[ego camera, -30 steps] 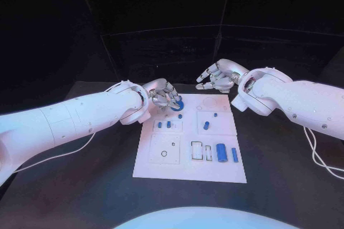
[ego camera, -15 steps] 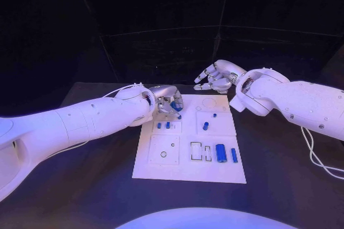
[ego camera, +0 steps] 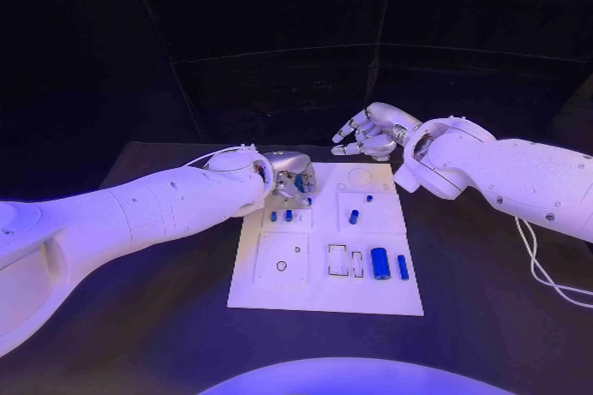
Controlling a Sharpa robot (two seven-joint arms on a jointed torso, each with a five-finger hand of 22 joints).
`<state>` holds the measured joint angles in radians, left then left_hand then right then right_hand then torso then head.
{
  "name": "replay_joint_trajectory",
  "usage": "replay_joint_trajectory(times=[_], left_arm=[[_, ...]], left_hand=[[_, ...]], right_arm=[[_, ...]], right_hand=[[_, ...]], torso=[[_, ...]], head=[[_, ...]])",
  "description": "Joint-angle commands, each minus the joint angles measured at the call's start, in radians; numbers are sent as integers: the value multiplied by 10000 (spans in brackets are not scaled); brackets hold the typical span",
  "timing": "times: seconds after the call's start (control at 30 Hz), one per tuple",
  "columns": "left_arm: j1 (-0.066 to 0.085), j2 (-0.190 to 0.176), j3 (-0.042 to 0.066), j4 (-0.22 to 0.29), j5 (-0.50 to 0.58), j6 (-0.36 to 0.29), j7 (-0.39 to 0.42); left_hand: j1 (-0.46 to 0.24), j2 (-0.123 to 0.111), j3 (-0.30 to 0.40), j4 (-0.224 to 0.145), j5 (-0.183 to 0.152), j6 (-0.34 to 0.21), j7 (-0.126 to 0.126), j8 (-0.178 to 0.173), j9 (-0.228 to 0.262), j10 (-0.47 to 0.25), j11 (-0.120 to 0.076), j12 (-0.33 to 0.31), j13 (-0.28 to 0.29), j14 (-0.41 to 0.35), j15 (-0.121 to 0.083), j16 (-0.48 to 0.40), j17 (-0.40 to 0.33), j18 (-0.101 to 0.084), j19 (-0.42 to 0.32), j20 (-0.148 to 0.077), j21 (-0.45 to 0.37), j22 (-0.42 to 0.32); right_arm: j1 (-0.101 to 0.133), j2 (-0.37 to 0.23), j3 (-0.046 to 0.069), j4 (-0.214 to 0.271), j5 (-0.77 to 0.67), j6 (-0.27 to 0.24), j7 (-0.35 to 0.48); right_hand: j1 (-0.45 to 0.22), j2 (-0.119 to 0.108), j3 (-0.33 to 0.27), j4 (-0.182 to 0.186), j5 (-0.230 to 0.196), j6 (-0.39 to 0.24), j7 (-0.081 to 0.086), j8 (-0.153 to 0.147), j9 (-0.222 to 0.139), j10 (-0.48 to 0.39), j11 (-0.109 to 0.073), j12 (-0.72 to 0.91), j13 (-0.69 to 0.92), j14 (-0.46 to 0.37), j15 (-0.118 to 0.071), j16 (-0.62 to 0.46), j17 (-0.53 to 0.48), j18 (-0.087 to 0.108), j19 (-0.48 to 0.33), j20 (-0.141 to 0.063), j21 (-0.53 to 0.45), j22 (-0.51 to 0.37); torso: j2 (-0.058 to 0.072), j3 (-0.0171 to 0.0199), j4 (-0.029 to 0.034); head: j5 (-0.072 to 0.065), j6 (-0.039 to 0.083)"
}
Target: Assemble the parts on the task board
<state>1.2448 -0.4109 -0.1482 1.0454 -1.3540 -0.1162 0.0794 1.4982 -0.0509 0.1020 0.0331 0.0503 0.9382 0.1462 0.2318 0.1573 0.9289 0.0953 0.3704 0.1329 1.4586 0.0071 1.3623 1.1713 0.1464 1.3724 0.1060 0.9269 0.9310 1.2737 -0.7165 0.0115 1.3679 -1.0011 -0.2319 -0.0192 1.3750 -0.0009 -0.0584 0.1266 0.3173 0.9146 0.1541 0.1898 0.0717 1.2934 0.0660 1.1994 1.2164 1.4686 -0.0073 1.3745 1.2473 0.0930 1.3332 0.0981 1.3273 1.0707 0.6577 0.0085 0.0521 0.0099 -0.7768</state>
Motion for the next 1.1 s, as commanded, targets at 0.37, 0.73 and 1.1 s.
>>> replay_joint_trajectory(times=[0.37, 0.73, 1.1], left_arm=[[-42, 279, 10, -361, -280, 404, -63], [-143, 430, 12, -488, -345, 704, -178], [-227, 487, 13, -602, -357, 794, -404]], left_hand=[[-73, 119, 391, -143, 23, 509, -126, -82, -119, 746, -156, -110, -200, 119, -114, 84, -73, -270, 407, -100, 965, 953], [-127, 86, 580, -205, 22, 675, -160, -137, -189, 959, -197, -242, -309, 134, -150, 84, -160, -347, 519, -144, 1364, 1357], [-155, 102, 754, -248, 22, 712, -145, -215, -254, 1038, -191, -363, -391, 138, -155, 76, -238, -397, 573, -152, 1606, 1609]], right_arm=[[19, 52, 5, -8, -49, 42, 74], [19, 84, 5, -18, -51, 50, 71], [19, 81, 5, -2, -51, 67, 59]], right_hand=[[42, 92, -1, 55, -43, -48, -8, 57, 0, -51, -6, -23, -12, 282, -44, -22, 0, 53, -42, -9, -63, -12], [42, 92, -1, 55, -43, -48, -8, 57, 0, -51, -6, -23, -12, 282, -44, -22, 0, 53, -42, -9, -63, -12], [42, 92, -1, 55, -43, -48, -8, 57, 0, -51, -6, -23, -12, 282, -44, -22, 0, 53, -42, -9, -63, -12]], torso=[[-2, 0, 10], [0, 8, 10], [1, 8, 14]], head=[[-19, -35], [-43, -52], [-63, -57]])
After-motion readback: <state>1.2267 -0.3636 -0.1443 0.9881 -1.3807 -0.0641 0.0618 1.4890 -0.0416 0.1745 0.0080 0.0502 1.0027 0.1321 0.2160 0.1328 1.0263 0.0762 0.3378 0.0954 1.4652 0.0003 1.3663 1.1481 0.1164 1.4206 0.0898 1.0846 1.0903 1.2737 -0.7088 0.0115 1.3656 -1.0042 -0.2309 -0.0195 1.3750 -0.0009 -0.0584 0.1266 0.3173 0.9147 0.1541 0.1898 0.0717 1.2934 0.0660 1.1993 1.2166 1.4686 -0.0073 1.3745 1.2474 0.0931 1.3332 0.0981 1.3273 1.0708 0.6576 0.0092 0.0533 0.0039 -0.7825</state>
